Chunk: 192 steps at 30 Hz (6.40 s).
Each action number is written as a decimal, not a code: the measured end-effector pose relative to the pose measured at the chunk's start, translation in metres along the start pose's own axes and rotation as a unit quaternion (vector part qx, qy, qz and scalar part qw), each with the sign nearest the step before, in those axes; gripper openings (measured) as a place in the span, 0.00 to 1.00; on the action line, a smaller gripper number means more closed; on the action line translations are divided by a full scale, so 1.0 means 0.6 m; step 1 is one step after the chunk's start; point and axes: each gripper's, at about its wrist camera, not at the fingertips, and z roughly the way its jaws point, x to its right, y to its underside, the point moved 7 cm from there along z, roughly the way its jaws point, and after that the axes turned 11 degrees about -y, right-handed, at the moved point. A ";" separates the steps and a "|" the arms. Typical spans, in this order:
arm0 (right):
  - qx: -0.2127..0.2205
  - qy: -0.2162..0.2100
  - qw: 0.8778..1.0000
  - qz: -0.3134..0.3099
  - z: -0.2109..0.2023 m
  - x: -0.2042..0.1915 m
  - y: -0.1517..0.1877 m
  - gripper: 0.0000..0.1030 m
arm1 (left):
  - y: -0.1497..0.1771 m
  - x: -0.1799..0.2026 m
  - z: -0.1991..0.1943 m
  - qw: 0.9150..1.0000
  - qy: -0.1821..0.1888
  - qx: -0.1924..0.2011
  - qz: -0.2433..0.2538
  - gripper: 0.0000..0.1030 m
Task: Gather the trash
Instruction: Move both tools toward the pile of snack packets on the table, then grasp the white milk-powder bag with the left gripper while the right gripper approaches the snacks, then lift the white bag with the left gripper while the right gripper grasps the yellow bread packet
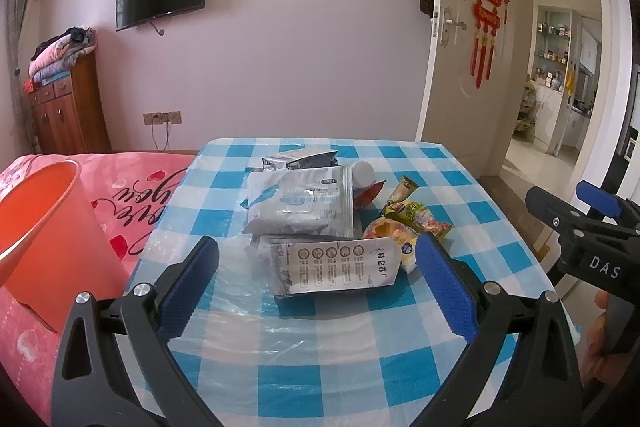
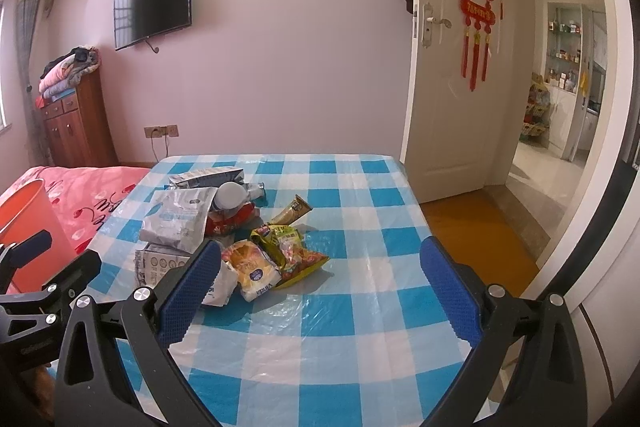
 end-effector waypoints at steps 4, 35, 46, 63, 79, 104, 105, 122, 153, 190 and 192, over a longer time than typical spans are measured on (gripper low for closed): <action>0.001 0.001 1.000 -0.001 -0.003 -0.001 -0.002 0.96 | -0.001 0.000 -0.004 1.000 0.002 0.004 0.003 0.96; -0.056 -0.041 0.997 0.042 0.068 0.039 0.057 0.96 | 0.052 0.000 0.054 0.998 0.022 -0.055 0.022 0.96; -0.065 -0.087 0.991 0.079 0.105 0.057 0.068 0.96 | 0.025 -0.003 0.110 0.997 0.016 -0.075 0.001 0.96; -0.099 -0.158 0.976 0.110 0.208 0.075 0.058 0.94 | 0.011 -0.011 0.227 0.949 0.121 -0.207 -0.206 0.96; -0.159 -0.223 0.957 0.090 0.322 0.056 0.059 0.77 | -0.027 0.014 0.320 0.935 0.102 -0.227 -0.253 0.96; -0.174 -0.302 0.935 0.069 0.308 0.000 0.098 0.77 | 0.010 -0.033 0.375 0.887 -0.023 -0.316 -0.337 0.96; -0.173 -0.302 0.934 0.074 0.309 0.003 0.097 0.77 | 0.008 -0.030 0.376 0.887 -0.022 -0.315 -0.336 0.96; -0.160 -0.334 0.924 0.098 0.292 0.006 0.095 0.81 | -0.033 -0.014 0.409 0.914 -0.104 -0.280 -0.275 0.96; -0.154 -0.321 0.931 0.083 0.288 0.003 0.089 0.84 | 0.012 -0.086 0.364 0.945 -0.059 -0.282 -0.154 0.78; -0.181 -0.244 0.940 0.159 0.319 0.020 0.091 0.48 | 0.029 -0.093 0.356 0.930 0.046 -0.275 -0.238 0.30; -0.182 -0.231 0.944 0.148 0.317 0.020 0.093 0.44 | 0.030 -0.095 0.352 0.930 0.053 -0.273 -0.240 0.28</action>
